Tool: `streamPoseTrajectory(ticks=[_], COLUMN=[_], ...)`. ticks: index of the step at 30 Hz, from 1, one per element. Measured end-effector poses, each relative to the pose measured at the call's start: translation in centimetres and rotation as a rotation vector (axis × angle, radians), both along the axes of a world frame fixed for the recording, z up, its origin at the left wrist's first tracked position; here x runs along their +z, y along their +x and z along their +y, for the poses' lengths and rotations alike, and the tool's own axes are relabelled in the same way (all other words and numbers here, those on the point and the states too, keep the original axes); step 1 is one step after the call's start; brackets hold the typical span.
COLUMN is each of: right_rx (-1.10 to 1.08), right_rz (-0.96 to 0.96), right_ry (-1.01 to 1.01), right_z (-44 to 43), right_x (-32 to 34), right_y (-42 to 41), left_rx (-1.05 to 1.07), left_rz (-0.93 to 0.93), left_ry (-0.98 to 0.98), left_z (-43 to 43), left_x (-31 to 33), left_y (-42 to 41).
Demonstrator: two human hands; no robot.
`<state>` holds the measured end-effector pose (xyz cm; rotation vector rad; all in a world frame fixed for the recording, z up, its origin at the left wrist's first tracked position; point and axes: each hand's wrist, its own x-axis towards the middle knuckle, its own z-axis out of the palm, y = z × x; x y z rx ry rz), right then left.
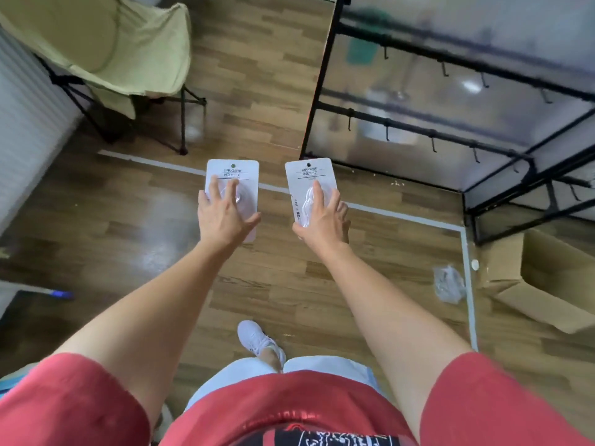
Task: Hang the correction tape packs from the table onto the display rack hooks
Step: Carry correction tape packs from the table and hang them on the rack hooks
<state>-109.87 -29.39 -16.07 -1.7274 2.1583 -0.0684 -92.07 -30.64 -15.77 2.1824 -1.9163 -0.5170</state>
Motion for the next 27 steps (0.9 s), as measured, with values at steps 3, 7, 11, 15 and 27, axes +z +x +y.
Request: streamPoseTrajectory(ticks=[3, 7, 11, 15, 27], right_rx=[-0.102, -0.208, -0.312, -0.405, -0.519], right_rz=[-0.006, -0.023, -0.025, -0.017, 0.079], right_ry=[-0.029, -0.038, -0.076, -0.174, -0.434], right_z=[3.7, 9.7, 14.8, 17.3, 10.2], right_x=[0.7, 1.5, 2.6, 4.0, 13.3], right_y=[-5.3, -11.7, -16.8, -21.7, -33.6], left_rx=[-0.087, -0.175, -0.259, -0.345, -0.518], left_rz=[0.018, 0.014, 0.032, 0.056, 0.194], left_ry=[-0.037, -0.07, -0.102, -0.187, -0.416], left_z=[1.9, 5.8, 9.1, 9.7, 0.8], left_x=[0.4, 1.0, 1.9, 4.3, 13.5], left_y=[-5.4, -12.3, -18.3, -24.3, -37.7])
